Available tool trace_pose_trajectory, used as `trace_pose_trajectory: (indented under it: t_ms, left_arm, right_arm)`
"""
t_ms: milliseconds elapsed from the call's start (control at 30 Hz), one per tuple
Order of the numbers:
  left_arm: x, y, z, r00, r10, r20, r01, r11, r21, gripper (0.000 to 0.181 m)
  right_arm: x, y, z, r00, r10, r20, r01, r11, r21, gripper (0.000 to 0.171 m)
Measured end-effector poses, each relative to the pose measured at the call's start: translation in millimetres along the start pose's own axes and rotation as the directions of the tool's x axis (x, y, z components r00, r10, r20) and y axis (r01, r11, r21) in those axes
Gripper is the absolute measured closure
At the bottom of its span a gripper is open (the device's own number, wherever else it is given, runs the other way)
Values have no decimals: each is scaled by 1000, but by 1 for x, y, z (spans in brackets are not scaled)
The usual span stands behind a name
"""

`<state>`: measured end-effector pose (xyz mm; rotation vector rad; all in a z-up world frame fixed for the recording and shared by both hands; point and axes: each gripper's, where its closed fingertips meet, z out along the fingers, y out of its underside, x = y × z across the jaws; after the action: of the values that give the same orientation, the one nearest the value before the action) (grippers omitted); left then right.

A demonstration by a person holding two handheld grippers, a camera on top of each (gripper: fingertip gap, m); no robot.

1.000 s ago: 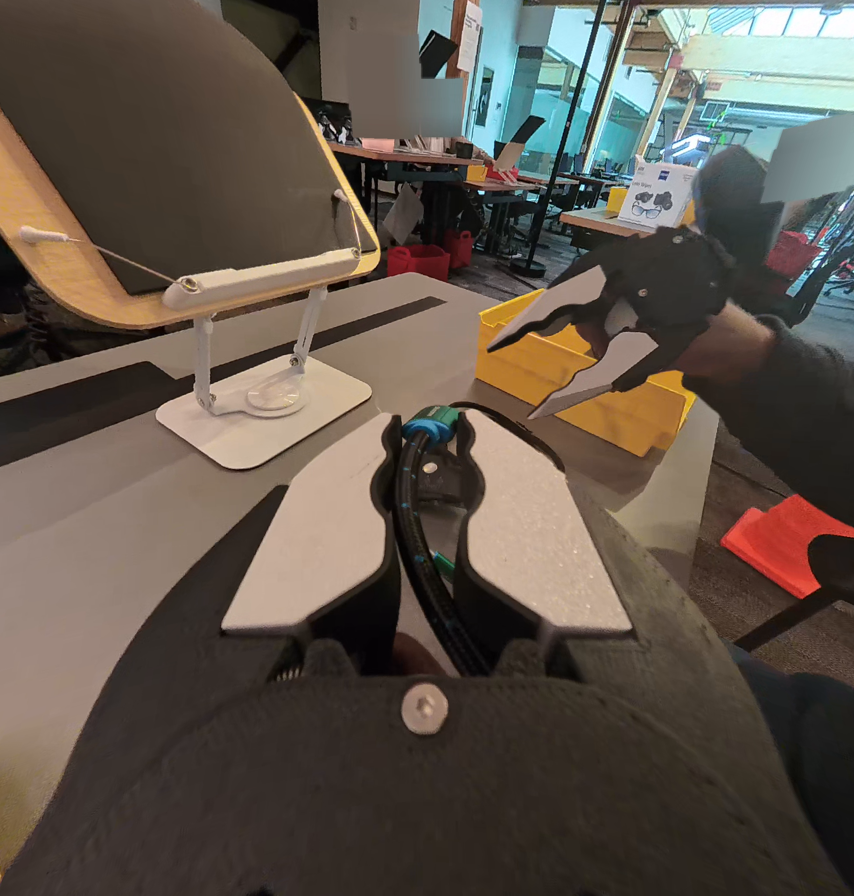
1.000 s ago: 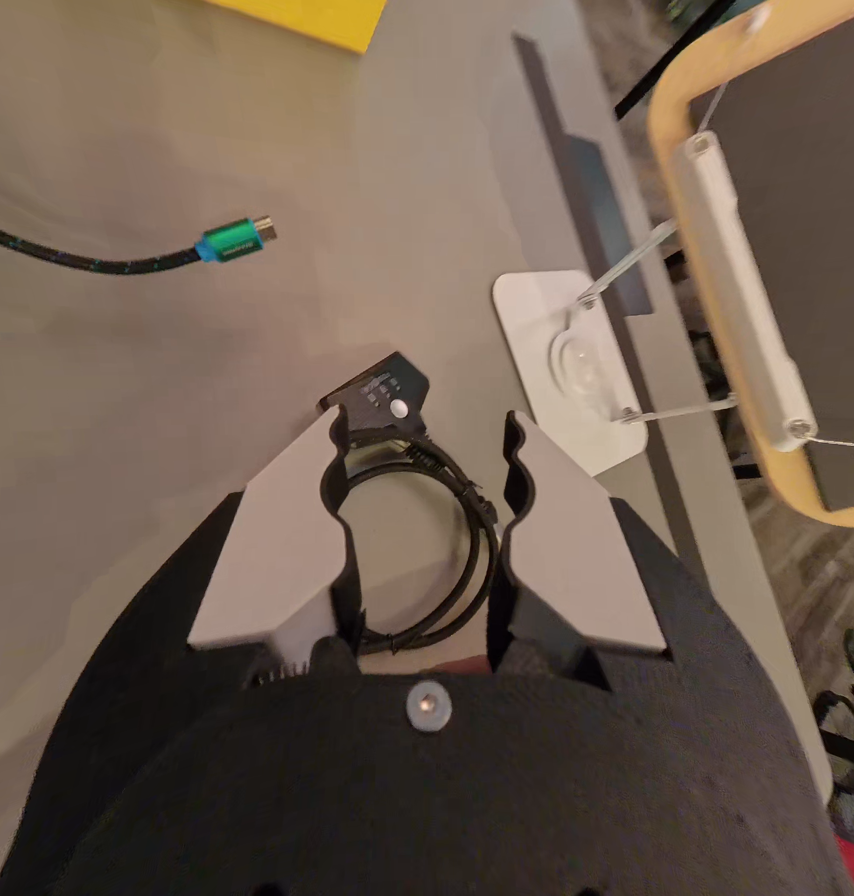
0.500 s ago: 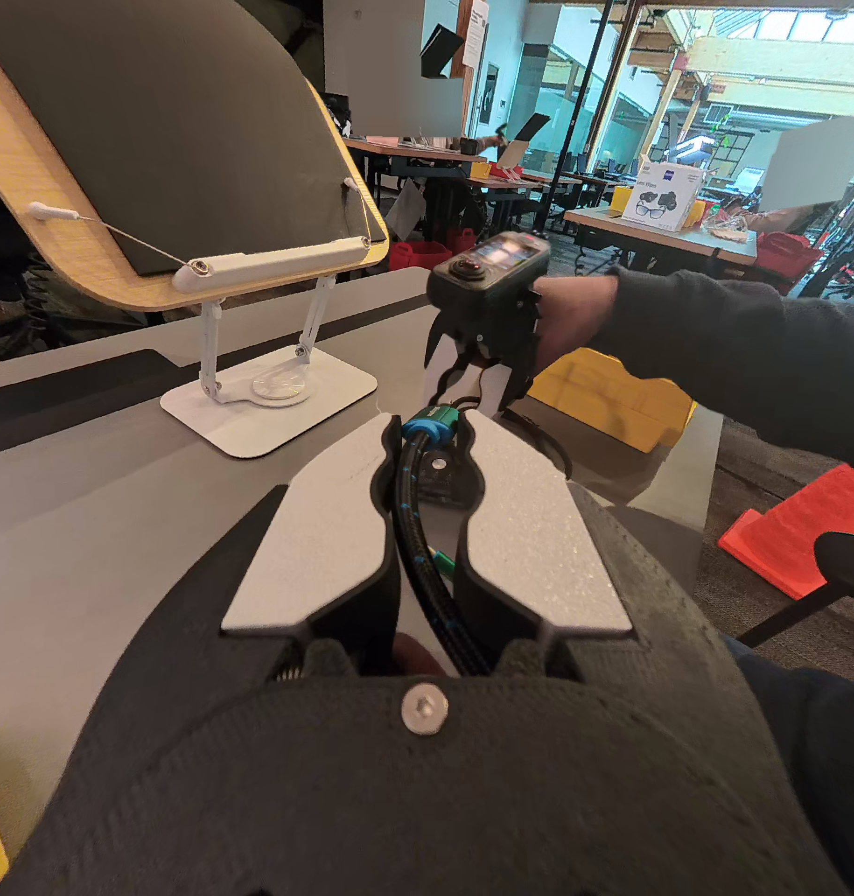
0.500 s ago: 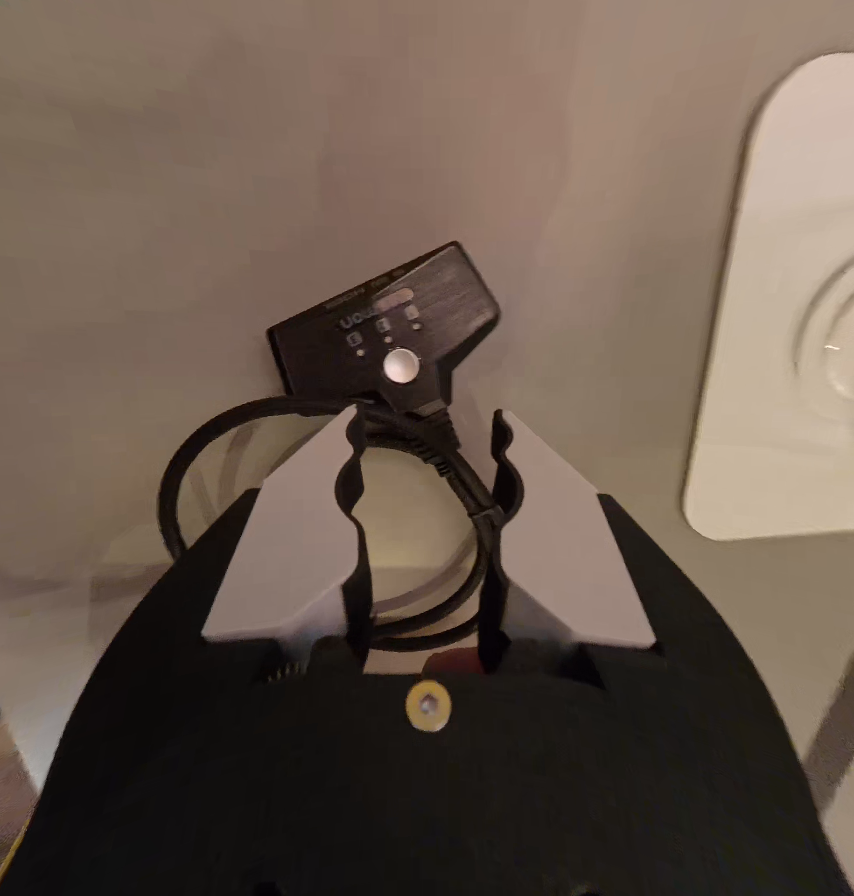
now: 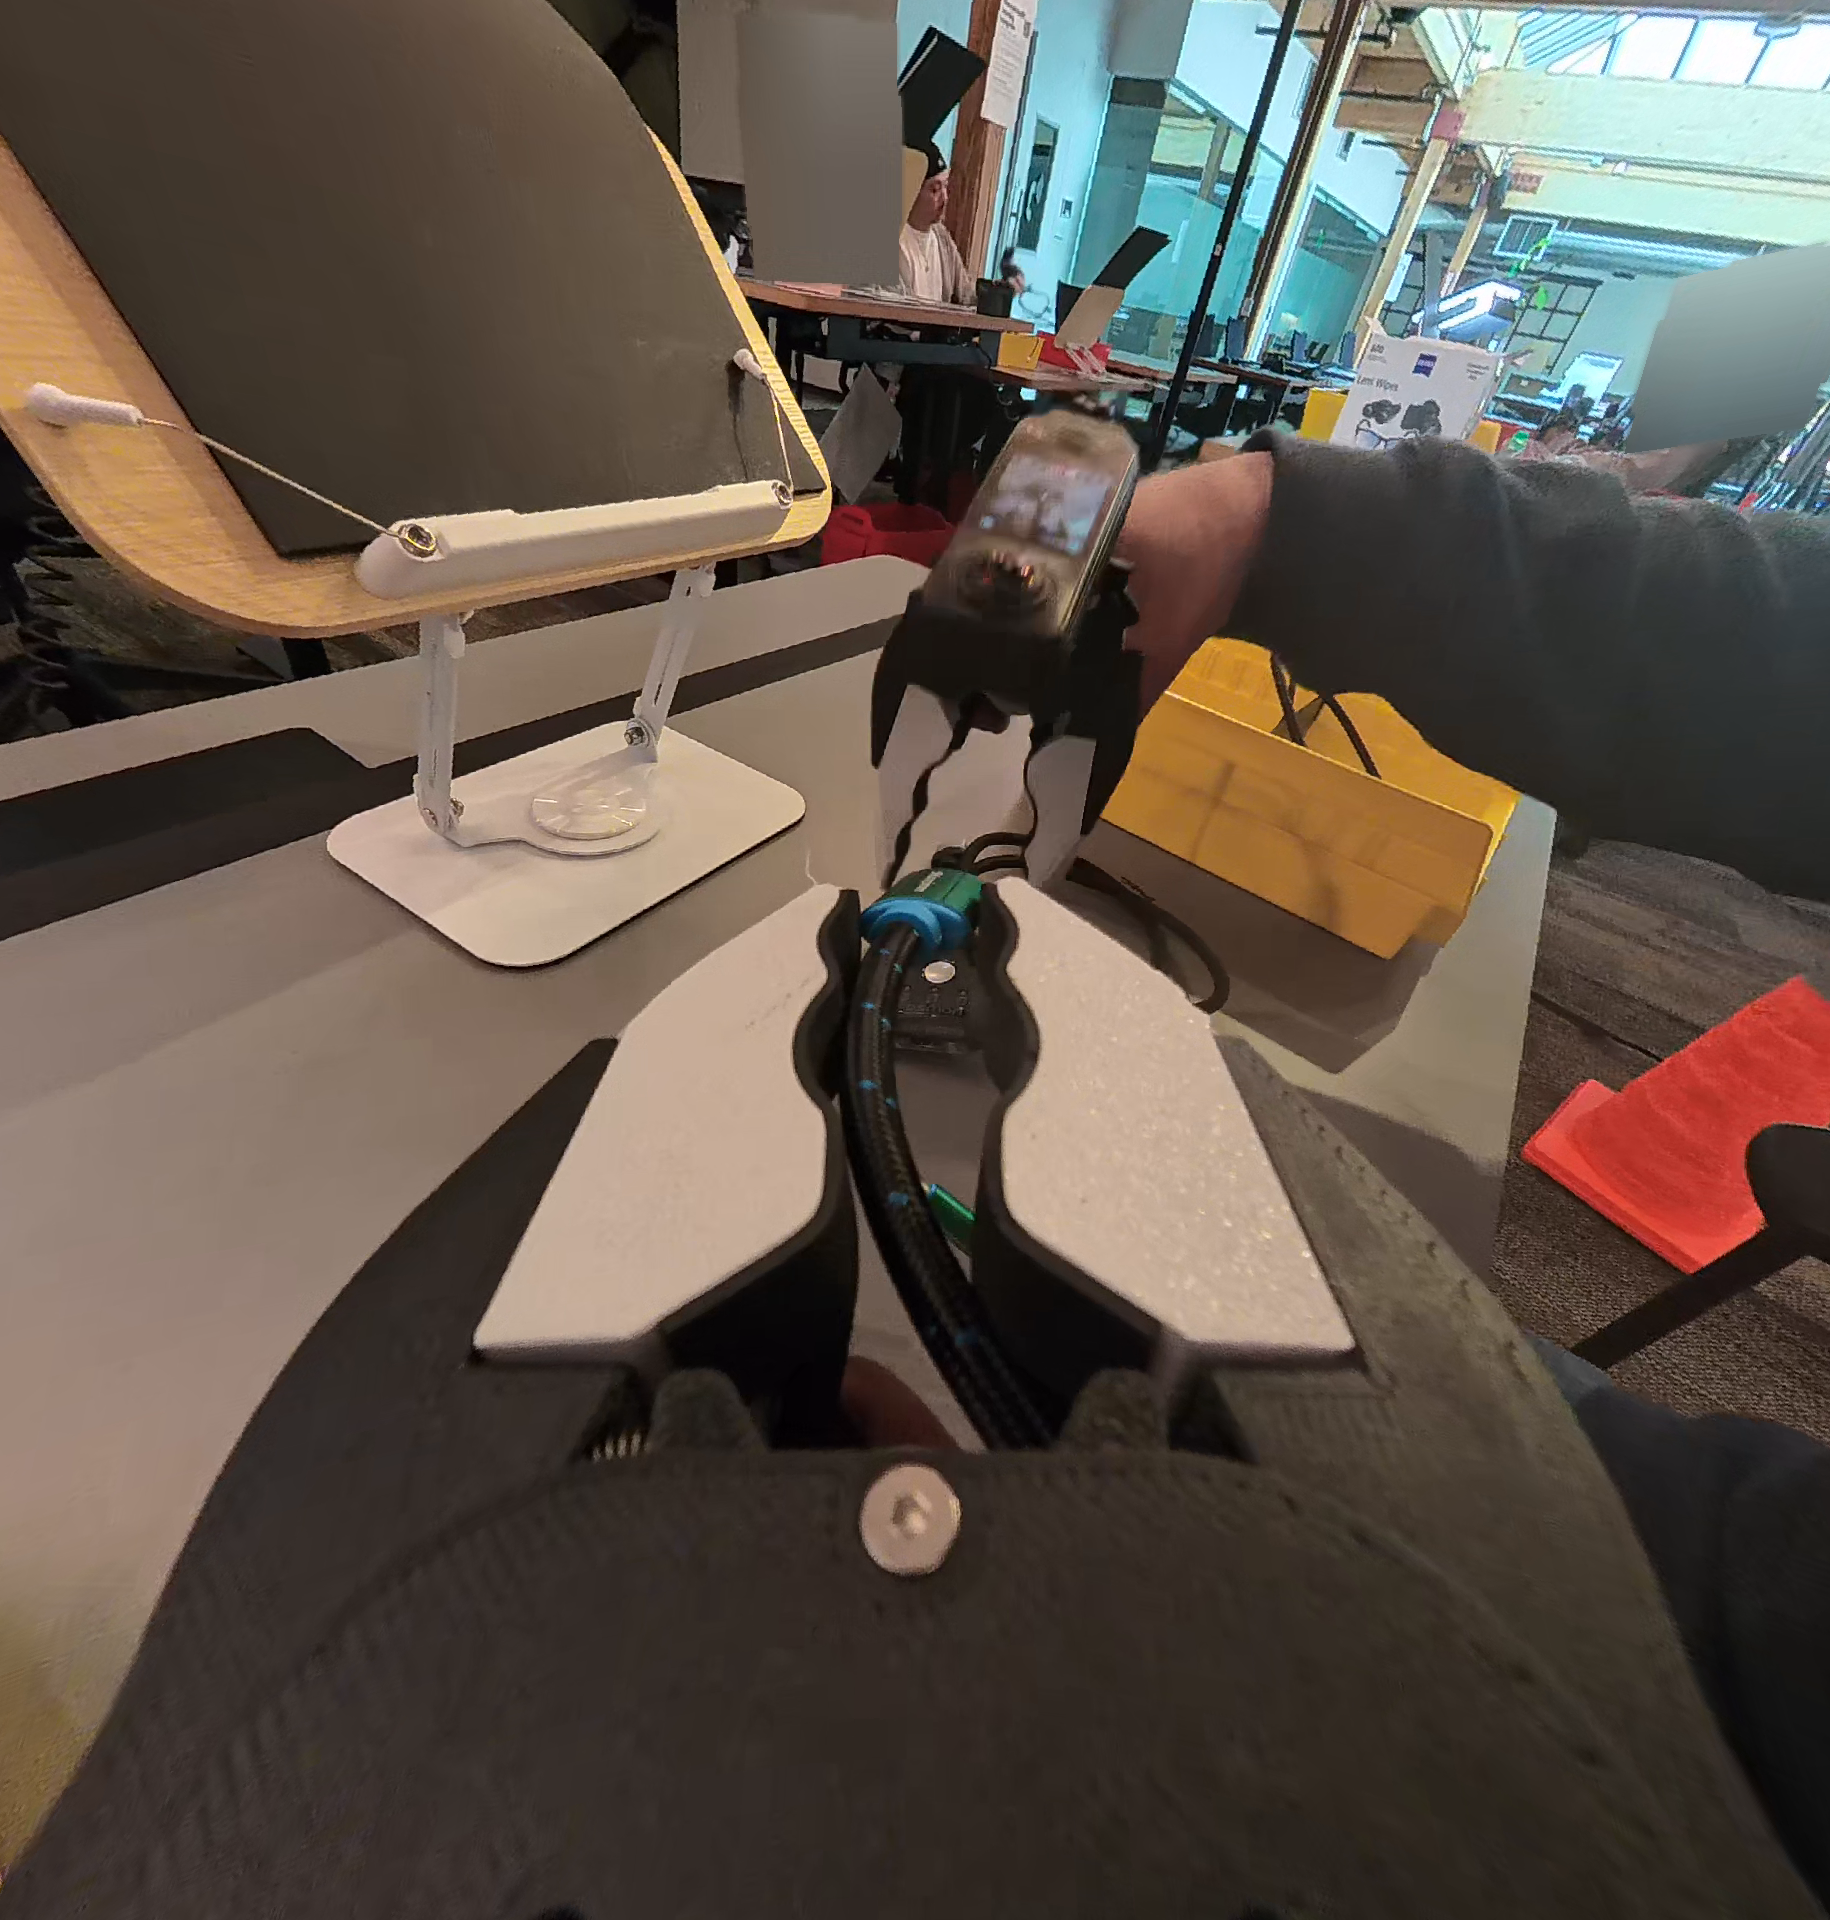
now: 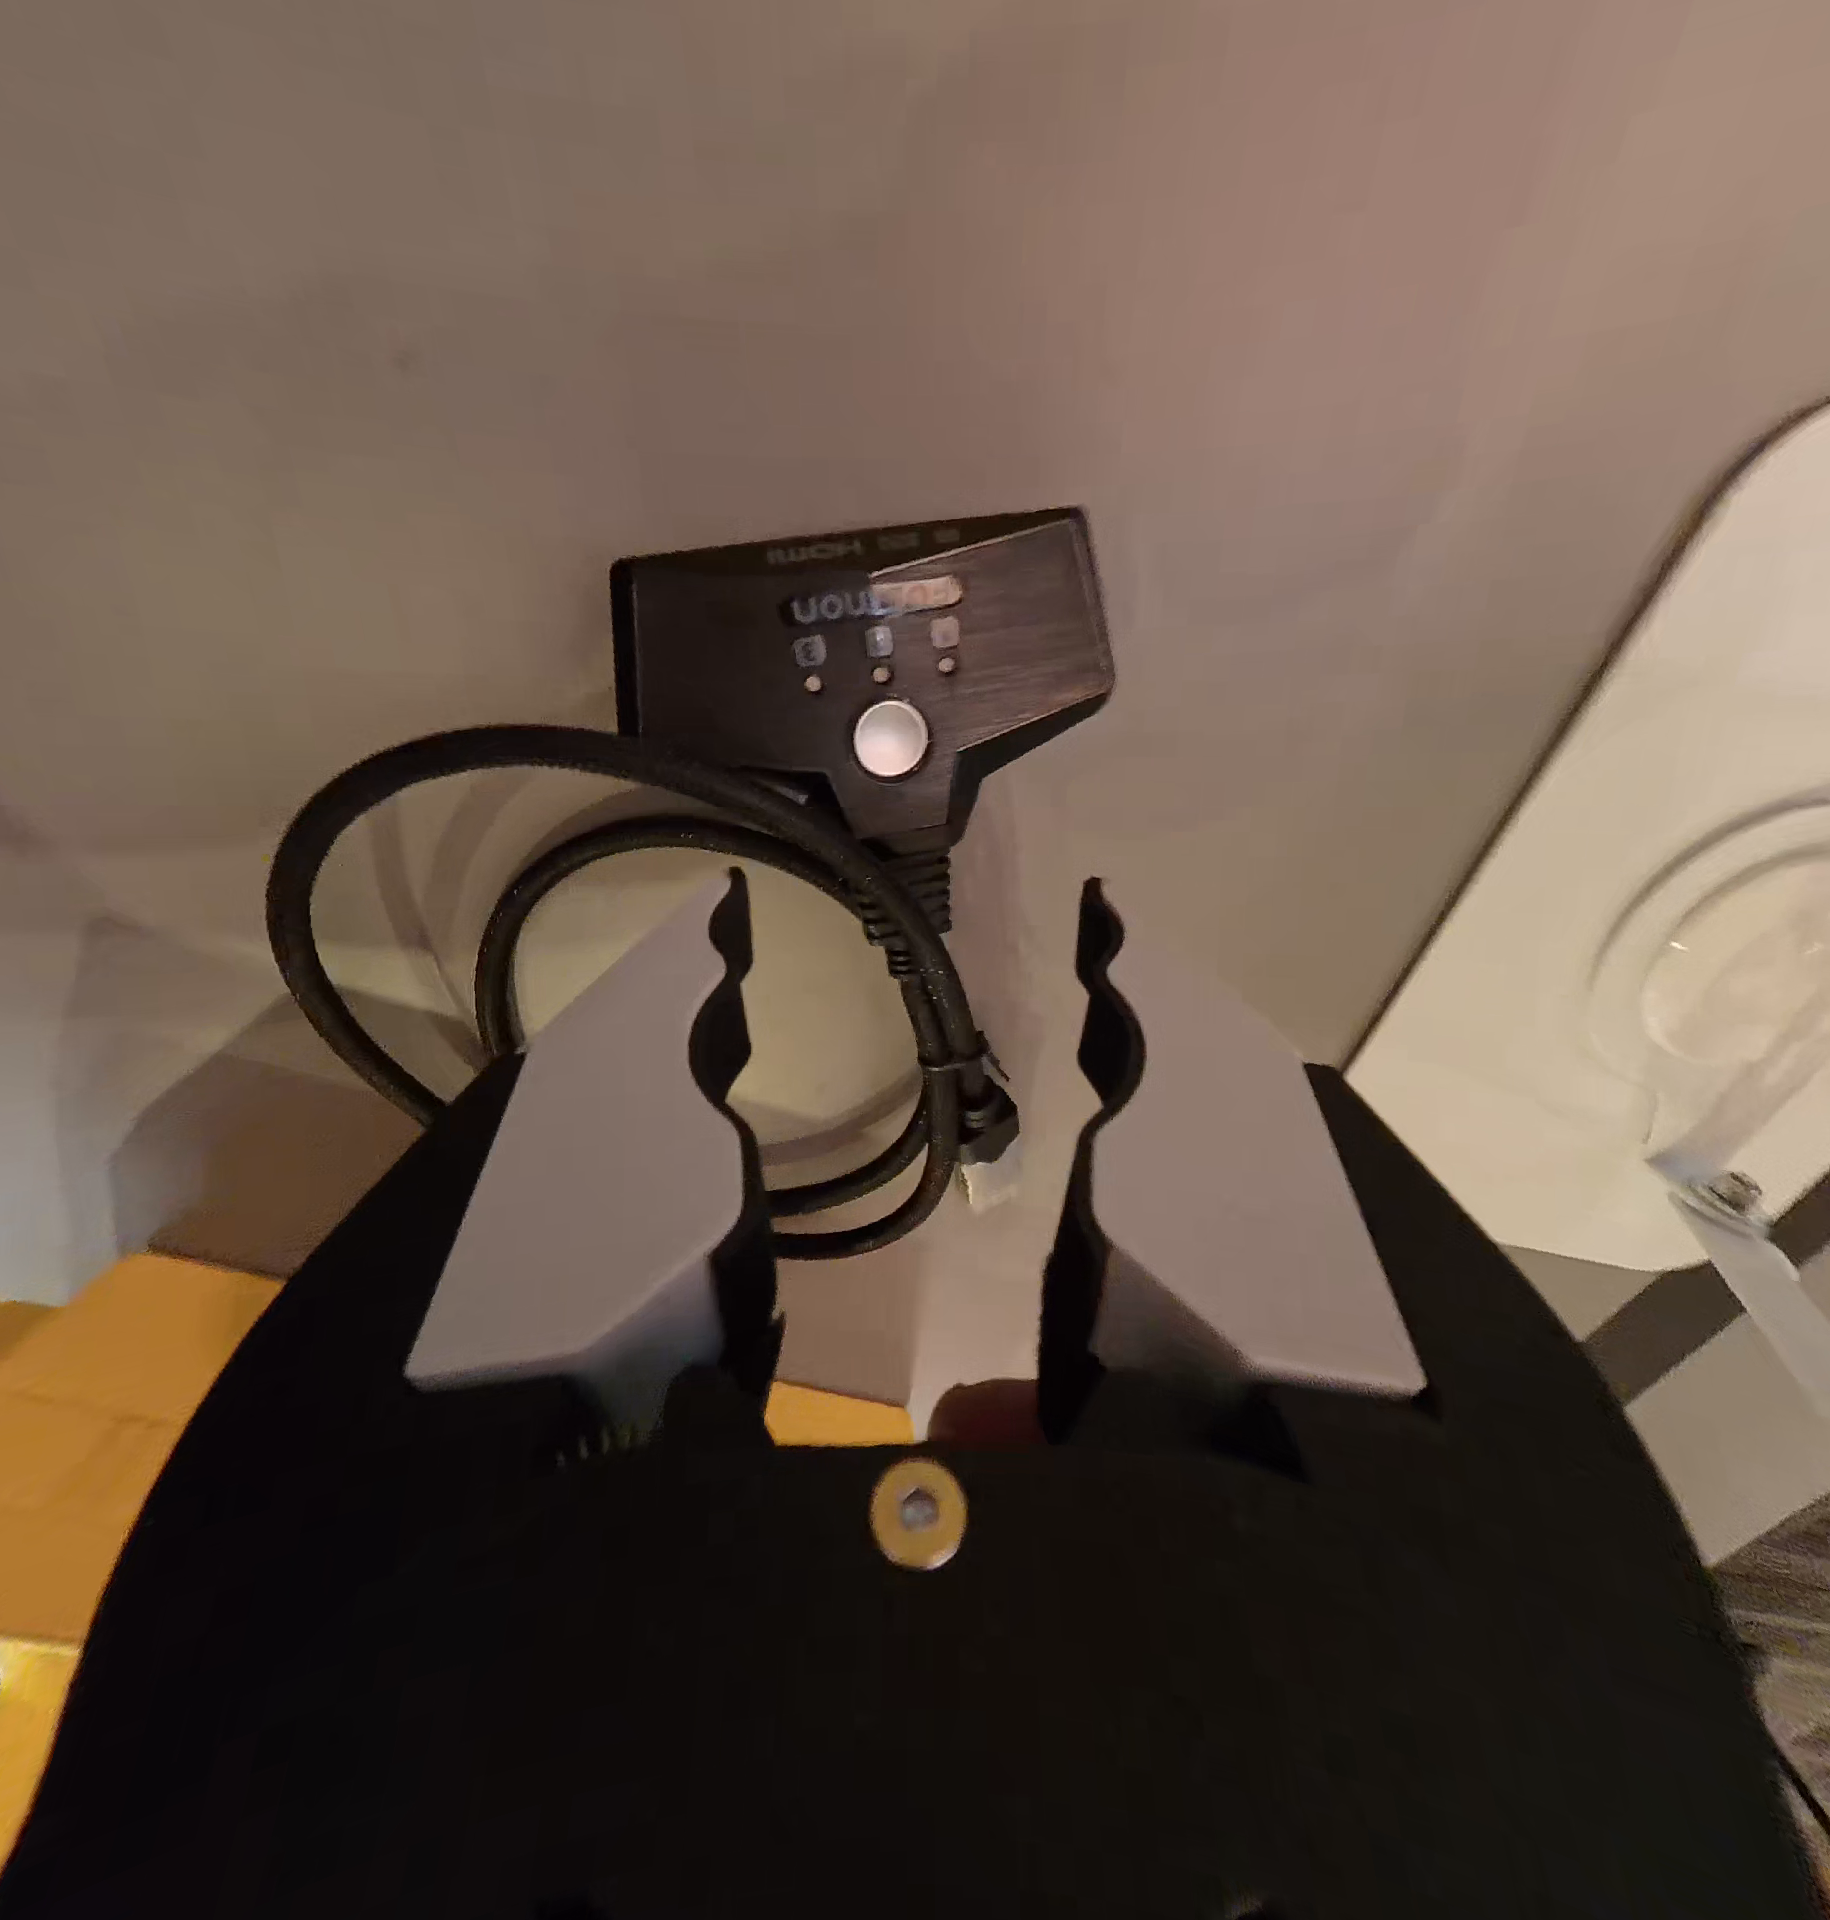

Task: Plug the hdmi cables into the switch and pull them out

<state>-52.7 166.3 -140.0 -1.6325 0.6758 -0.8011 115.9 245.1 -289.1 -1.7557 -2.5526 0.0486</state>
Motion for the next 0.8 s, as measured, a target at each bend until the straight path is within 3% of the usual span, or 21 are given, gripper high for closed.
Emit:
trace_pose_trajectory:
  t_ms: [100, 400, 500, 800]
  left_arm:
    - [1, 1, 1, 1000, 2, -4, -2, 1000, -1, 160]
    - [1, 4, 2, 1000, -3, -10, 3, 1000, -3, 160]
    - [1, 4, 1, 1000, 3, -8, -3, 1000, -4, 160]
    - [0, 2, 1, 1000, 2, -3, -2, 1000, 5, 160]
  right_arm:
    - [-9, 0, 20, 998, -30, 62, 31, 999, -15, 102]
    - [-9, -13, 40, 995, 50, 88, -66, 979, 194, 133]
    - [-11, -19, 39, 991, 83, 106, -111, 949, 295, 135]
    - [-19, -44, -14, 984, 102, 149, -169, 808, 564, 136]
